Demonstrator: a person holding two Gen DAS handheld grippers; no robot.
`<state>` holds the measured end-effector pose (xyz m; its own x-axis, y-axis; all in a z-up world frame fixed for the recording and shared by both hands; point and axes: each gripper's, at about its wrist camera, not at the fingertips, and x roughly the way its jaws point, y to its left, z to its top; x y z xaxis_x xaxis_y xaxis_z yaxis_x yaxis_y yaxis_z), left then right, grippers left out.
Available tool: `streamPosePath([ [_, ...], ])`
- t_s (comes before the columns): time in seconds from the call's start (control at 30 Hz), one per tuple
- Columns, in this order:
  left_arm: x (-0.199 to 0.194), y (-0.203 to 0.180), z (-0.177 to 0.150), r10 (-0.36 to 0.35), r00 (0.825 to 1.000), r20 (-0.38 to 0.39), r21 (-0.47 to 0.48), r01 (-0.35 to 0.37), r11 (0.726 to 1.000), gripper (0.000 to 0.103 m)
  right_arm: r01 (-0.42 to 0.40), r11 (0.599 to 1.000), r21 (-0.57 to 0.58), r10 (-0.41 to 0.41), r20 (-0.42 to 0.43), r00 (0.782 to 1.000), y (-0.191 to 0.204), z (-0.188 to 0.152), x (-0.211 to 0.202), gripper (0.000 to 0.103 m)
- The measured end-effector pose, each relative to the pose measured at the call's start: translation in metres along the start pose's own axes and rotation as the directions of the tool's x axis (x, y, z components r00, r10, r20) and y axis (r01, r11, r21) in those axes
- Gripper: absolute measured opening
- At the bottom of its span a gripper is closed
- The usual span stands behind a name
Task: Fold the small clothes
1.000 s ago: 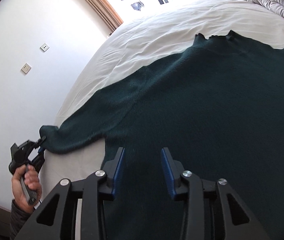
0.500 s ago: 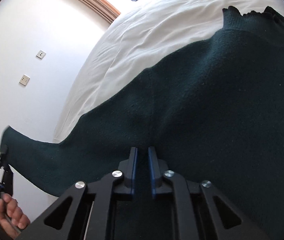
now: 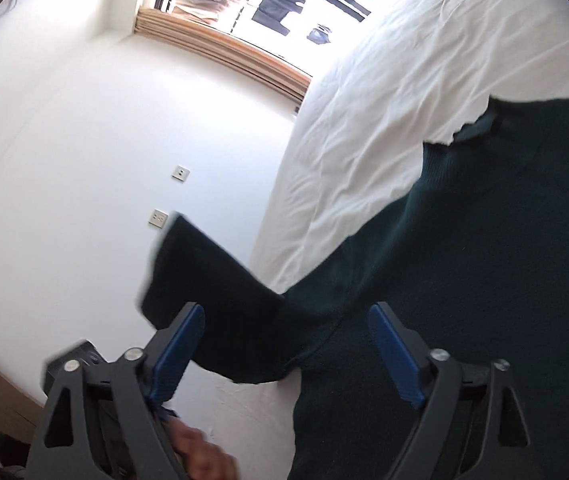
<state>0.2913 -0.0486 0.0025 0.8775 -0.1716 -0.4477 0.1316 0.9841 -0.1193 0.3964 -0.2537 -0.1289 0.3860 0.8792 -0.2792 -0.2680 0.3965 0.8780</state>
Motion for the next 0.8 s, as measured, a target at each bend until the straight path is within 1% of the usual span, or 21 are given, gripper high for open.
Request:
streamPosePath([
  [0.07,0.006,-0.025,-0.034,0.045,0.999,-0.008,0.113,-0.044,0.993,0.009,0.003,1.000,0.000,-0.003,-0.005,1.000,-0.004,0.007,-0.010,0.096],
  [0.1,0.011,-0.037,-0.042,0.066,0.998,-0.008,0.164,-0.064,0.984,0.009,0.009,1.000,0.004,-0.009,-0.010,1.000,-0.008,0.010,-0.010,0.096],
  [0.13,0.019,-0.050,-0.054,0.096,0.995,-0.010,0.223,-0.091,0.971,0.010,0.009,1.000,0.012,-0.009,-0.020,1.000,-0.010,0.012,-0.009,0.096],
  [0.17,0.027,-0.065,-0.067,0.126,0.992,-0.009,0.287,-0.118,0.951,0.010,0.004,1.000,0.030,-0.003,-0.040,0.999,-0.017,0.013,-0.008,0.096],
  [0.2,0.036,-0.078,-0.079,0.159,0.987,-0.001,0.358,-0.148,0.922,0.010,-0.001,0.999,0.044,0.004,-0.059,0.998,-0.022,0.014,-0.006,0.096],
  [0.23,0.041,-0.091,-0.093,0.180,0.984,0.008,0.402,-0.168,0.900,0.010,0.001,0.998,0.056,0.004,-0.078,0.997,-0.028,0.014,-0.005,0.096],
  [0.3,0.049,-0.104,-0.114,0.221,0.974,0.037,0.516,-0.209,0.831,0.010,0.007,0.997,0.074,0.001,-0.104,0.995,-0.037,0.009,0.003,0.096],
  [0.33,0.053,-0.109,-0.123,0.233,0.972,0.044,0.552,-0.218,0.805,0.010,0.008,0.996,0.084,0.001,-0.116,0.993,-0.042,0.008,0.008,0.096],
  [0.37,0.061,-0.116,-0.133,0.246,0.968,0.050,0.594,-0.227,0.771,0.010,0.020,0.995,0.096,-0.007,-0.128,0.992,-0.048,0.006,0.010,0.095],
  [0.4,0.068,-0.119,-0.143,0.250,0.967,0.050,0.622,-0.226,0.750,0.010,0.031,0.994,0.101,-0.017,-0.134,0.991,-0.052,0.004,0.013,0.093],
  [0.43,0.075,-0.122,-0.151,0.252,0.967,0.048,0.641,-0.223,0.734,0.010,0.038,0.994,0.100,-0.024,-0.139,0.990,-0.054,0.004,0.014,0.089],
  [0.47,0.081,-0.124,-0.158,0.256,0.965,0.047,0.658,-0.223,0.720,0.010,0.056,0.994,0.092,-0.041,-0.153,0.987,-0.055,0.005,0.018,0.081],
  [0.5,0.088,-0.126,-0.165,0.261,0.964,0.043,0.672,-0.221,0.707,0.010,0.069,0.994,0.083,-0.055,-0.164,0.985,-0.056,0.005,0.021,0.071],
  [0.53,0.093,-0.123,-0.171,0.263,0.964,0.039,0.675,-0.219,0.705,0.010,0.086,0.994,0.068,-0.072,-0.180,0.981,-0.056,0.005,0.024,0.060],
  [0.57,0.097,-0.121,-0.171,0.268,0.963,0.036,0.676,-0.221,0.703,0.010,0.103,0.994,0.047,-0.092,-0.203,0.975,-0.056,0.004,0.028,0.054],
  [0.63,0.107,-0.109,-0.178,0.278,0.960,0.028,0.671,-0.224,0.707,0.010,0.126,0.992,0.014,-0.120,-0.226,0.967,-0.055,0.004,0.029,0.039],
  [0.67,0.112,-0.104,-0.180,0.282,0.959,0.027,0.669,-0.227,0.708,0.010,0.141,0.990,-0.005,-0.139,-0.227,0.964,-0.055,0.003,0.026,0.035],
  [0.73,0.116,-0.097,-0.184,0.283,0.959,0.029,0.671,-0.229,0.706,0.010,0.163,0.986,-0.021,-0.164,-0.218,0.962,-0.056,0.006,0.022,0.011],
  [0.8,0.118,-0.095,-0.187,0.293,0.955,0.038,0.676,-0.240,0.696,0.011,0.201,0.979,-0.043,-0.205,-0.199,0.958,-0.055,0.011,0.024,0.009],
])
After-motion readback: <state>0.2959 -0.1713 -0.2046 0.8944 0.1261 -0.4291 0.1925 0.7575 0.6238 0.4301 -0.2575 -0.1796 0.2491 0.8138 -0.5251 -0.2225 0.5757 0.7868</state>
